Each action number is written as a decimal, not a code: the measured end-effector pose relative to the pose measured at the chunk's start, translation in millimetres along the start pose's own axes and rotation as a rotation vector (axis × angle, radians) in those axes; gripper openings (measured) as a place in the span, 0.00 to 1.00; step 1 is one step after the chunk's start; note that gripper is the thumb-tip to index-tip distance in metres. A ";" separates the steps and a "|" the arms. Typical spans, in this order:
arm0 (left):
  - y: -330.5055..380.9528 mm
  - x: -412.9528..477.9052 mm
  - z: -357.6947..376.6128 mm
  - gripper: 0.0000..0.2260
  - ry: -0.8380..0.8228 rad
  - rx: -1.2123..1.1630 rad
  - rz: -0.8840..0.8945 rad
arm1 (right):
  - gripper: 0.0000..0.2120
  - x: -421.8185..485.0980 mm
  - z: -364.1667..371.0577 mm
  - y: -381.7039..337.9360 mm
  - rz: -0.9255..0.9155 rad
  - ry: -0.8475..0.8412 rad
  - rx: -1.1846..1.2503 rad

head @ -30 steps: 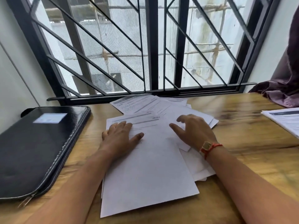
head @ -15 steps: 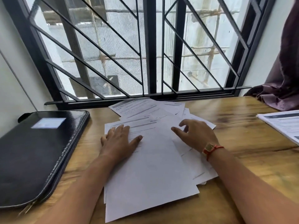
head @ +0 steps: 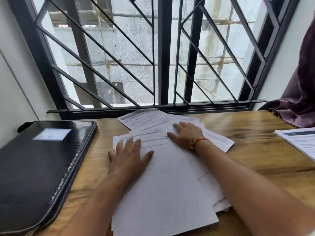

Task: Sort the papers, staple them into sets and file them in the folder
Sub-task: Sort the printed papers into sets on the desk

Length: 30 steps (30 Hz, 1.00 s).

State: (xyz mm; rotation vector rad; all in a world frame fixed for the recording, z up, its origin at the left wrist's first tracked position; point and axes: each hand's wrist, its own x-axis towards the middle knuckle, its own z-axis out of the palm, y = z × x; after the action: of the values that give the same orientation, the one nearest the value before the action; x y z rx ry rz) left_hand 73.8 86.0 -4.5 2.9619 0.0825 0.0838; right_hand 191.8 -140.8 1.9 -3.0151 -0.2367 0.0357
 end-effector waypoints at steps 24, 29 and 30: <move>4.3 -6.6 -7.5 0.30 -0.041 0.046 0.010 | 0.33 -82.0 2.8 8.7 -0.006 0.171 0.046; 3.4 -6.3 -10.8 0.32 -0.074 0.049 0.001 | 0.31 -90.6 -10.3 13.4 0.002 0.134 0.107; 2.8 -6.5 -11.6 0.32 -0.079 0.042 -0.002 | 0.31 -93.9 -12.2 15.2 -0.020 0.117 0.131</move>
State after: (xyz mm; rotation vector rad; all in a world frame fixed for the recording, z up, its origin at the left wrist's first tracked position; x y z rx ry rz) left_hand 66.8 84.9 7.0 3.0032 0.0784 -0.0352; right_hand 101.8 -171.9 13.6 -2.8724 -0.2436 -0.1215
